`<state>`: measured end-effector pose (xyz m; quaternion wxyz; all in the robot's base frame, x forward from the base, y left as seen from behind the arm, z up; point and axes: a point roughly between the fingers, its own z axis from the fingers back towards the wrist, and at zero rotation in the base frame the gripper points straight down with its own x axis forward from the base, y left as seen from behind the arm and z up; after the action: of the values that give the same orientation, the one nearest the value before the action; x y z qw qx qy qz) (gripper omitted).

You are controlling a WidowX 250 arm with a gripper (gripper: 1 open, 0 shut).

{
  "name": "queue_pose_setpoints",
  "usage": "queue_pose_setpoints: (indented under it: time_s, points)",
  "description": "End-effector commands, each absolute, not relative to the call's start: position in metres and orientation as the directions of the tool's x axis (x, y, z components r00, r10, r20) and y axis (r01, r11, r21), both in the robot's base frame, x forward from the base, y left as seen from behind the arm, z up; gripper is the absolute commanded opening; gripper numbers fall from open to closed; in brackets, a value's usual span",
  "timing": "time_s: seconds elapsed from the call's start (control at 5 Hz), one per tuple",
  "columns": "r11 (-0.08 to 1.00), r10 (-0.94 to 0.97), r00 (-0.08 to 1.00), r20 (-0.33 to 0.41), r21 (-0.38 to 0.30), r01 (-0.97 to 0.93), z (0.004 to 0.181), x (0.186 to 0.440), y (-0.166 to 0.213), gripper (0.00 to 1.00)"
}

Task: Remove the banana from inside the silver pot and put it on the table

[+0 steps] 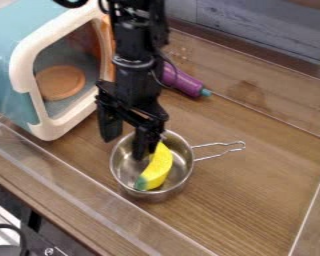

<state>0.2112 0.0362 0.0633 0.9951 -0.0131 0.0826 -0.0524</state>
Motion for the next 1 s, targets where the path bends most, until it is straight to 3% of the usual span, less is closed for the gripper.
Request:
queue_pose_setpoints:
  time_s: [0.0,0.4,0.8]
  points:
    - [0.992,-0.126,0.986,-0.112,-0.025,0.124,0.073,0.215,0.047,1.0]
    - [0.988,-0.153,0.984,-0.095,-0.032,0.151,0.075,0.215,0.062,1.0]
    - [0.962,-0.274,0.959,-0.078,-0.037,0.272,0.062,0.227,0.054,1.0]
